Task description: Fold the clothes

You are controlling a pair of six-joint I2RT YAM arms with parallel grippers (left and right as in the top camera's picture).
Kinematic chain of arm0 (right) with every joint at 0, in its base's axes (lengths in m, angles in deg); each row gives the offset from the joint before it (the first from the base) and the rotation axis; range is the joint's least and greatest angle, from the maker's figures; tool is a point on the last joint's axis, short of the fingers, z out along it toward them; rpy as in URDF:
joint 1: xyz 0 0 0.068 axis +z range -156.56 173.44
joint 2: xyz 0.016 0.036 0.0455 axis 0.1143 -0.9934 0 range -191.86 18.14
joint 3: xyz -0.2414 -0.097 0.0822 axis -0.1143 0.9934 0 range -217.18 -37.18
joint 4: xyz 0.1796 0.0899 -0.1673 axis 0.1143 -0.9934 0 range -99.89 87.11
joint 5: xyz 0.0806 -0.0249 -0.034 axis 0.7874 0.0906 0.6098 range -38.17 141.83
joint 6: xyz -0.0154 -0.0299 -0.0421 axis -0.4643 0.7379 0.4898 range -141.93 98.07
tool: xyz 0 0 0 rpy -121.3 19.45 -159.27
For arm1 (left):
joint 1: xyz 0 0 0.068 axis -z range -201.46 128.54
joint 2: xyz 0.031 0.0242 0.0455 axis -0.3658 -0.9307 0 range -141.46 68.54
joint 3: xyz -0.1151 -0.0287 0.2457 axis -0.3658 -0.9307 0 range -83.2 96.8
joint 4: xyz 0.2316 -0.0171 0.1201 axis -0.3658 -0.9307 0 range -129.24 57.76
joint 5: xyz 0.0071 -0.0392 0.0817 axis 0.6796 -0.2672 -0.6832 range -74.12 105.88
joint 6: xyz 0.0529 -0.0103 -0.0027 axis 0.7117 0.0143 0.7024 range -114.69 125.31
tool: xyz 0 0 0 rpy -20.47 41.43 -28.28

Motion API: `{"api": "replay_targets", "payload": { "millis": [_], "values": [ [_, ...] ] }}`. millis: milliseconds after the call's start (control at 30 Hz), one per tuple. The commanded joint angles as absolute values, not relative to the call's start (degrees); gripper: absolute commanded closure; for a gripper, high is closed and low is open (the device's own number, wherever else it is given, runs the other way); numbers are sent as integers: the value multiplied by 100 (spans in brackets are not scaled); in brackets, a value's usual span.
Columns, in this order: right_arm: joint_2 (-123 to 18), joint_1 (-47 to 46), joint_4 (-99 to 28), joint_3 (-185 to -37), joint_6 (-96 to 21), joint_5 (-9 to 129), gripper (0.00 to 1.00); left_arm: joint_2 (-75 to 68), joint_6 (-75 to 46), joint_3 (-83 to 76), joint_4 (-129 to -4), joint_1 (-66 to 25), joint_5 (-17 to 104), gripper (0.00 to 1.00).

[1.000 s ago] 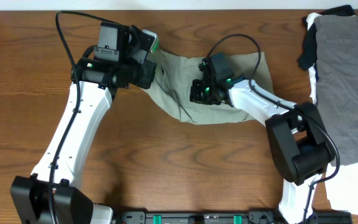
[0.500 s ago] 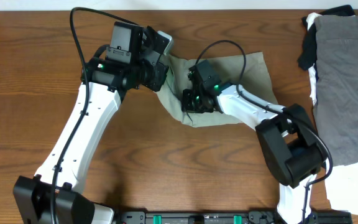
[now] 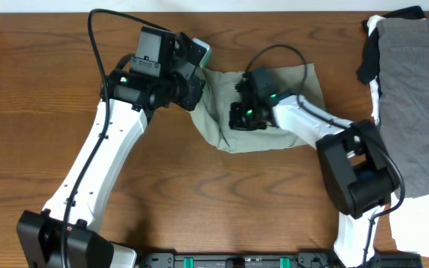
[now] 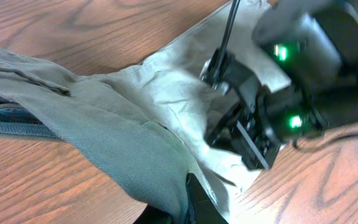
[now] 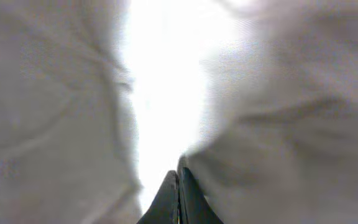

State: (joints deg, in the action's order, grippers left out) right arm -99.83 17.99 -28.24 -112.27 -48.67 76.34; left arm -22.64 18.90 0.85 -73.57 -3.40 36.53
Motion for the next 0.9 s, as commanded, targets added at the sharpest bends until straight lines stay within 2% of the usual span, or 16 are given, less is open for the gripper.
{"api": "replay_targets", "payload": {
  "millis": [0, 233, 433, 667, 867],
  "values": [
    [-9841, 1439, -3020, -11391, -4215, 8143, 99, -2126, 1964, 286, -7337, -202, 3749, 94],
    [-9278, 886, -4323, -11623, -3035, 7158, 99, -2126, 1968, 286, -7367, 54, 3725, 94],
    [-9133, 435, -5186, -11614, -2961, 5776, 99, -2126, 1988, 286, -7437, 146, 3445, 94],
    [-9138, -362, -5532, -11610, -2917, 5652, 99, -2146, 1988, 286, -7422, 259, 3447, 94],
    [-9138, -620, -5554, -11575, -2825, 5649, 99, -2257, 1988, 286, -7422, 537, 3447, 94]
  ]
}}
